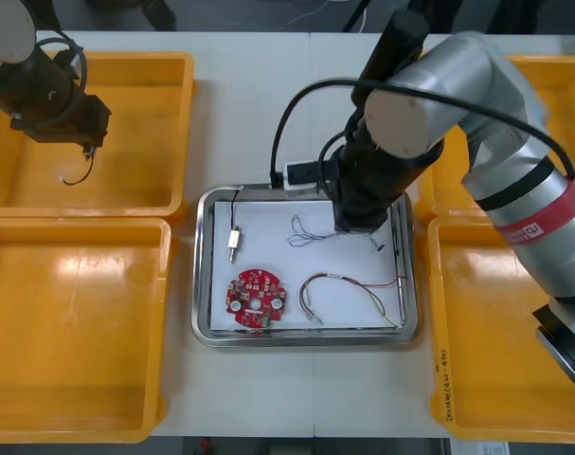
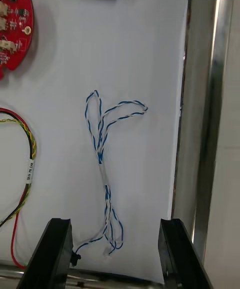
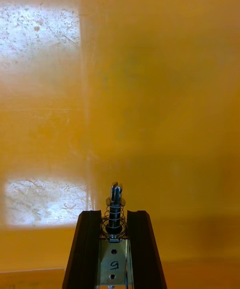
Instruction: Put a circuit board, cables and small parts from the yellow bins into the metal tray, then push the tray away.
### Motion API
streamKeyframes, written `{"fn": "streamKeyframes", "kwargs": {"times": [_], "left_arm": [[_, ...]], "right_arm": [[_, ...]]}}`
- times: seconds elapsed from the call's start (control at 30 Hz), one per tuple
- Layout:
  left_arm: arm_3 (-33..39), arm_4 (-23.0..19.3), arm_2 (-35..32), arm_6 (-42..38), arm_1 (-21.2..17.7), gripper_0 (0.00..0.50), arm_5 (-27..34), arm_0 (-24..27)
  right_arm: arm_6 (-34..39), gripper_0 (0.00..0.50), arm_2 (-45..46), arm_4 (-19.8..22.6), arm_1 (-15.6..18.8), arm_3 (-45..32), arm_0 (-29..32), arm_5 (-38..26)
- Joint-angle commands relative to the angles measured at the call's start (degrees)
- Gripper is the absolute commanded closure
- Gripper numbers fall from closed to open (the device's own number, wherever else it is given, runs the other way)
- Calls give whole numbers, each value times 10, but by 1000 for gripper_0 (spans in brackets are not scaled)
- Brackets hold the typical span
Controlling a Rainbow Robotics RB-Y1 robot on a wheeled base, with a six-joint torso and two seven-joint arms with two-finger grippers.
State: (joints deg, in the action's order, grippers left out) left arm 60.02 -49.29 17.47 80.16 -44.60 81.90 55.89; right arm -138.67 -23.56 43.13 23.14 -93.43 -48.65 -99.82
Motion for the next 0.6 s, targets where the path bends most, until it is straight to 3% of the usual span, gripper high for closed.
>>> {"fn": "streamKeyframes", "kwargs": {"times": [0.03, 0.1, 0.33, 0.6], "left_arm": [[32, 5, -31, -5, -27, 500, 18, 0], [39, 10, -41, -9, -26, 500, 33, 0], [93, 26, -71, -22, -22, 500, 109, -3], [225, 45, -97, -130, -1, 500, 200, -34]], "right_arm": [[19, 0, 79, -11, -27, -54, -1, -59], [26, 0, 103, -16, -23, -83, -1, -99], [117, 0, 155, -45, -4, -182, 9, -102], [256, 0, 164, -108, 64, -320, 80, -102]]}}
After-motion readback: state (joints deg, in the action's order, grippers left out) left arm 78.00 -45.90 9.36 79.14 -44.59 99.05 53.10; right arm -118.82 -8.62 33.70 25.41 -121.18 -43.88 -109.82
